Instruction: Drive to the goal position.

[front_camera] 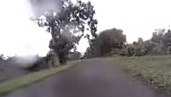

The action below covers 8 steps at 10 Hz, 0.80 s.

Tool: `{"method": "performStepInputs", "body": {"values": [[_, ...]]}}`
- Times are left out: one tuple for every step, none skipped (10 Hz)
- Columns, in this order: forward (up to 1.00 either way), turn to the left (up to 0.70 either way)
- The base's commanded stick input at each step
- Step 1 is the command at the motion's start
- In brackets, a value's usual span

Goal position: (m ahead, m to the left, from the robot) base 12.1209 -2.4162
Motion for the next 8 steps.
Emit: {"method": "performStepInputs", "body": {"values": [[0.85, 0.0], [0.85, 0.0], [0.85, 0.0], [0.85, 0.0], [0.85, 0.0], [0.85, 0.0], [0.85, 0.0], [0.85, 0.0]]}}
